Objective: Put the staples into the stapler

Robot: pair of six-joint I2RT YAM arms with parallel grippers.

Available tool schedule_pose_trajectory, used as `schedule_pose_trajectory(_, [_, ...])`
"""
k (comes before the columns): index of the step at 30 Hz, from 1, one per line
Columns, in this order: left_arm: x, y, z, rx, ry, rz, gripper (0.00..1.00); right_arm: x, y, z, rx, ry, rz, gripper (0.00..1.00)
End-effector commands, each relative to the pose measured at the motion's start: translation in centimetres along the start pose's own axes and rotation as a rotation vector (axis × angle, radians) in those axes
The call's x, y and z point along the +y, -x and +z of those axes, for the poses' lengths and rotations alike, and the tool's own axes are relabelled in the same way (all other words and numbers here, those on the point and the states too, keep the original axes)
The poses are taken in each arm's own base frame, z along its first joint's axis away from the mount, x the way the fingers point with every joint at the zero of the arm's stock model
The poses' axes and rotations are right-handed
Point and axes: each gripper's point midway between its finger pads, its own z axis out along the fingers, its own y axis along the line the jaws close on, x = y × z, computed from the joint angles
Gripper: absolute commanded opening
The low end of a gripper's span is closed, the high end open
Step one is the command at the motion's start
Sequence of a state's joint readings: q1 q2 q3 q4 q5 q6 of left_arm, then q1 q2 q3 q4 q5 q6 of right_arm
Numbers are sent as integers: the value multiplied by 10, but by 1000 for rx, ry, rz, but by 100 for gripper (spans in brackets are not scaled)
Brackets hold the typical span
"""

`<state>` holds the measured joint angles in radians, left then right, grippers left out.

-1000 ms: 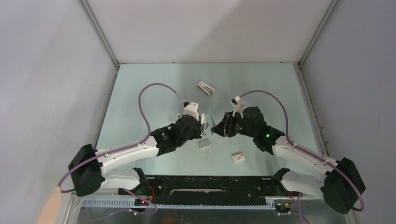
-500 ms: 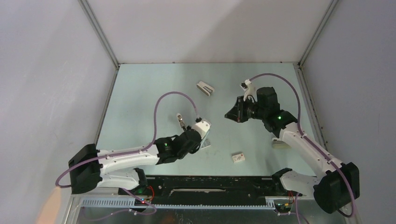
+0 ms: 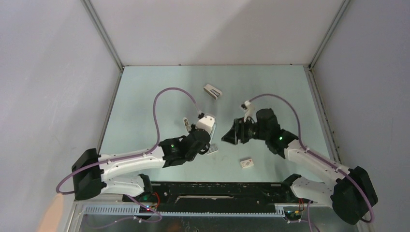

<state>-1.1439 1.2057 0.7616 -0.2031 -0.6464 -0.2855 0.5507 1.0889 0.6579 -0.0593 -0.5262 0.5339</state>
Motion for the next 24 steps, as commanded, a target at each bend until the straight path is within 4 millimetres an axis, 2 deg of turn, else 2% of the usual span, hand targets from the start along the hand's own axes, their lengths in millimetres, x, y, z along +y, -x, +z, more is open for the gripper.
schedule_pose_trajectory(1, [-2,37,-1,-81,-2,-246,0,25,12,17,-145,41,-44,64])
schedule_pose_trajectory(5, [-9,43,-2,-89,-78,-342,0,33,2,31,-133,84,-24,72])
schedule_pose_trajectory(9, [-14,44,-2,-80,-102,-363,0,45,-3,43,-136,117,-39,74])
schedule_pose_trajectory(12, [-18,44,-2,-73,-116,-385,0,41,-3,52,-130,108,-31,74])
schedule_pose_trajectory(18, [-18,46,-6,-80,-129,-405,0,38,-7,63,-96,107,-31,65])
schedule_pose_trajectory(22, [-20,48,-7,-87,-150,-413,0,37,-14,68,-63,113,-20,54])
schedule_pose_trajectory(24, [-21,46,-6,-83,-155,-405,0,36,-14,68,-55,110,-24,45])
